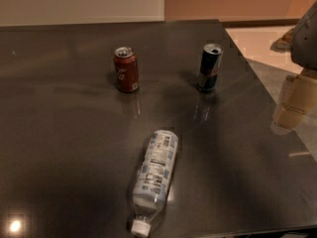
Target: Move blue plastic bottle near coke can
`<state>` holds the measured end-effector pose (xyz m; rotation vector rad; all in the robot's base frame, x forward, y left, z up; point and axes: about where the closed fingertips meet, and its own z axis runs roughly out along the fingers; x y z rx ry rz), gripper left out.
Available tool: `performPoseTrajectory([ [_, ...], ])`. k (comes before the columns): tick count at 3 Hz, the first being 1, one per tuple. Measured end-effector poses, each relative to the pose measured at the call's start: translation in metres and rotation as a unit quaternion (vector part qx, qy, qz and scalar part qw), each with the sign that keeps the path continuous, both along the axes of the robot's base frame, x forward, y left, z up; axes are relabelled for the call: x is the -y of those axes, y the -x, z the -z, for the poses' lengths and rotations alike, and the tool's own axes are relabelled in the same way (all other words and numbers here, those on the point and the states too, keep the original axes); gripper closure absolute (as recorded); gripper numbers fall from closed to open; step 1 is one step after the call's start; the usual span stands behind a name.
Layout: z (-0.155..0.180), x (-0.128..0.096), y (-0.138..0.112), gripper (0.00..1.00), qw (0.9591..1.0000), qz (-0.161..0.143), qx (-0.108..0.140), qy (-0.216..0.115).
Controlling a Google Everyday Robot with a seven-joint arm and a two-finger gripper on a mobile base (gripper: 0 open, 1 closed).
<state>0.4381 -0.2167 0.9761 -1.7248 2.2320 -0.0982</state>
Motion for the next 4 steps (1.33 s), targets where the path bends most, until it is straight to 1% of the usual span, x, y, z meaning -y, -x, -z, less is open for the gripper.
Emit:
performPoseTrajectory([
  [1, 0.0, 0.0, 0.0, 0.0, 1.0, 0.0, 0.0, 0.0],
  [2, -0.003, -0.013, -0.002, 0.0, 0.9996, -0.027, -0.001, -0.01],
  [3, -0.006, -0.04, -0.006, 0.0, 0.9961, -0.083, 0.001, -0.028],
  [4, -0.009, -0.079, -0.002, 0.0, 0.9864, -0.159, 0.01, -0.04],
])
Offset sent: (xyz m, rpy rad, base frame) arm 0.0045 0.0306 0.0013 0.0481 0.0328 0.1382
